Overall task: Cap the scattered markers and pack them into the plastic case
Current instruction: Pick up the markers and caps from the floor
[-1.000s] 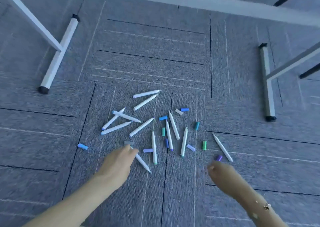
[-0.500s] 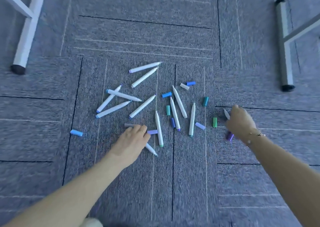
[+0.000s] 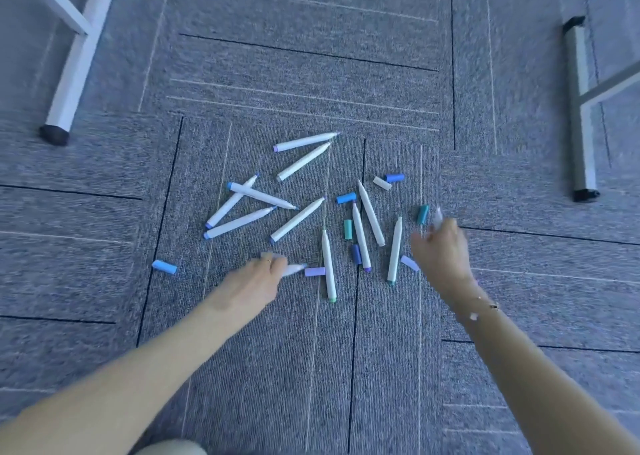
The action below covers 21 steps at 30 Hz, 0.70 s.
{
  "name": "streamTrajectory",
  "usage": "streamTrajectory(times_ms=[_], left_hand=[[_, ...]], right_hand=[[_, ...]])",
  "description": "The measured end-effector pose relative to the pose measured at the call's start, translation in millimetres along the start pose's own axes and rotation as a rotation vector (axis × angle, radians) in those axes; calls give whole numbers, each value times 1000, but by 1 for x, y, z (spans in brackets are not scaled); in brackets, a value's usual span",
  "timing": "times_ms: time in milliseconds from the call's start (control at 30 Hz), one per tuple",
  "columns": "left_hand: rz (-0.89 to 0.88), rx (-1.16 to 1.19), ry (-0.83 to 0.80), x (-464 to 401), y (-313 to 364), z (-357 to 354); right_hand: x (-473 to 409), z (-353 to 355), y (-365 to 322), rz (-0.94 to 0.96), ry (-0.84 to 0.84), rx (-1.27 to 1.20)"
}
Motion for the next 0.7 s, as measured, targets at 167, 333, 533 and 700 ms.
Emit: streamTrajectory(times_ms=[167,333,533,700], left_hand=[[309,349,279,-8,-41,37],[469,461,491,-44,-70,55],[426,352,303,-58,-75,53],[386,296,97,-51,-87,53]], right_hand=[[9,-35,-12,-45,-111,163],[12,-37,-3,-183,-95,250],[30,-35,-4,-66,51,200],[39,-40,-21,-74,94,-36]])
Point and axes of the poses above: each hand's wrist, its own x-axis away from the middle knuckle, its own z-axis out of the back of the hand, y = z × x, the point moved 1 cm from there along -x, towards the middle knuckle
